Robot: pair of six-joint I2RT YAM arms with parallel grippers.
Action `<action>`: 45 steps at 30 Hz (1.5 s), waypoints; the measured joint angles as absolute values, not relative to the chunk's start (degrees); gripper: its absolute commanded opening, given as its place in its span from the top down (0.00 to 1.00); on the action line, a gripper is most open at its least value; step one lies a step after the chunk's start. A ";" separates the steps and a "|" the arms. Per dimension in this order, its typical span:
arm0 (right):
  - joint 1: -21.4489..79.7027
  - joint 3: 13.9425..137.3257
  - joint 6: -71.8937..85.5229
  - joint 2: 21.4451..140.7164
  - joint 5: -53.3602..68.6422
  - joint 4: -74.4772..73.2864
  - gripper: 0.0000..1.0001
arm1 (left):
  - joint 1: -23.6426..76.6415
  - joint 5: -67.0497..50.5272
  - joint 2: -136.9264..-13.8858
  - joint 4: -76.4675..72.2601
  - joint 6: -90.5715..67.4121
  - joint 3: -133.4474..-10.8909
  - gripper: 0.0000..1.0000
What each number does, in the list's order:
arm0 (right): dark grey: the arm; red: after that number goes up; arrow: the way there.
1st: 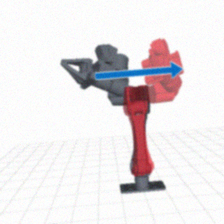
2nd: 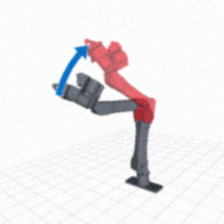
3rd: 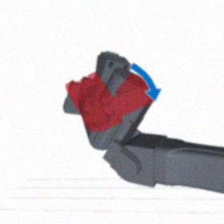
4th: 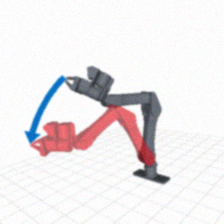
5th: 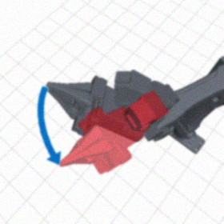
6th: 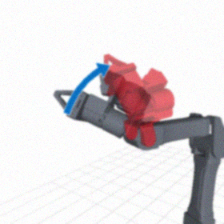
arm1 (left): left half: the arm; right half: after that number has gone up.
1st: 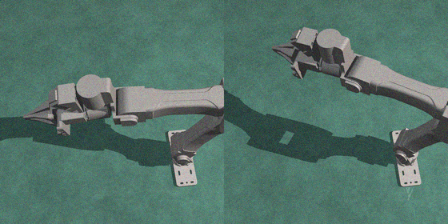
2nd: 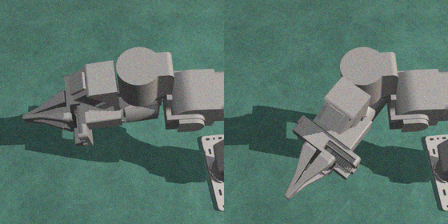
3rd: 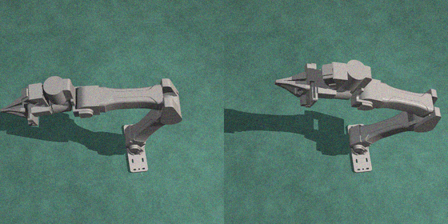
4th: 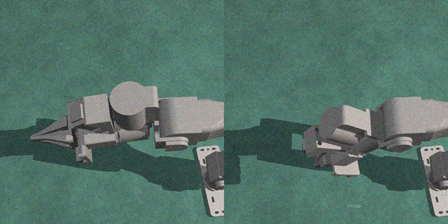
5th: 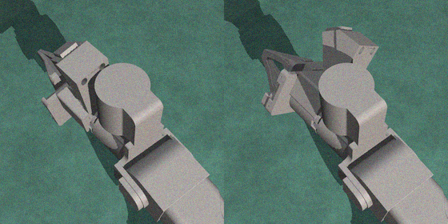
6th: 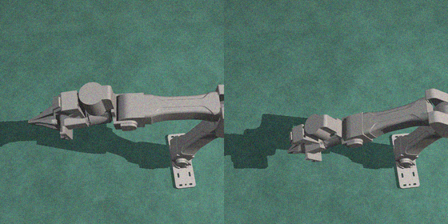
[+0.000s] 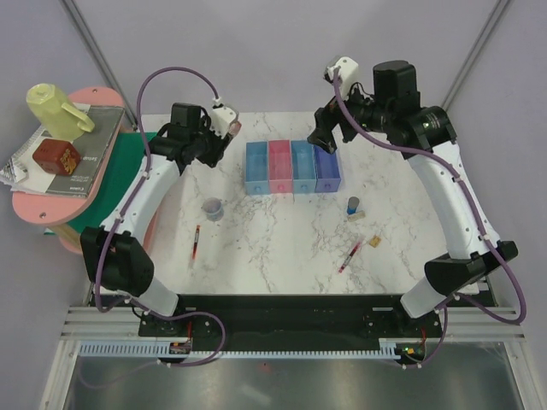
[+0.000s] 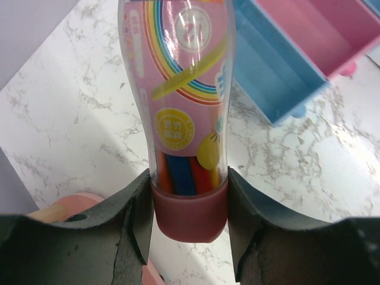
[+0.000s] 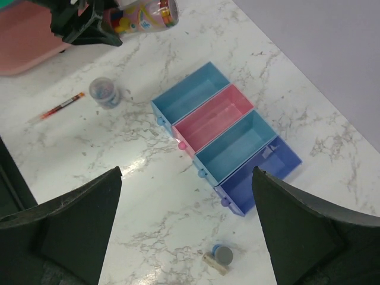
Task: Sort the stationery into containers
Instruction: Pick up the stationery from the center of the board.
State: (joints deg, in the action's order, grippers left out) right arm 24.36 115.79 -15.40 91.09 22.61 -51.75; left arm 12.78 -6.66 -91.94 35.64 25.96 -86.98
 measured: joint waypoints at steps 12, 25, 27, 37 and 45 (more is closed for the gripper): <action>18.92 119.42 -9.72 94.37 44.18 -57.60 0.02 | 22.87 -14.50 -65.95 31.27 42.39 -71.37 0.98; 18.96 118.58 -5.91 94.13 60.51 -58.94 0.02 | 32.73 -14.87 -56.42 27.70 60.07 -66.89 0.98; 19.25 117.54 -5.43 93.67 61.39 -58.92 0.02 | 33.28 -14.76 -56.42 27.59 62.41 -66.43 0.98; 23.73 113.65 -3.68 93.30 61.36 -58.67 0.02 | 35.81 -13.50 -56.51 26.11 68.97 -66.26 0.98; 25.82 114.21 -3.05 94.96 59.29 -57.25 0.02 | 37.10 -12.03 -56.62 25.96 69.95 -66.26 0.98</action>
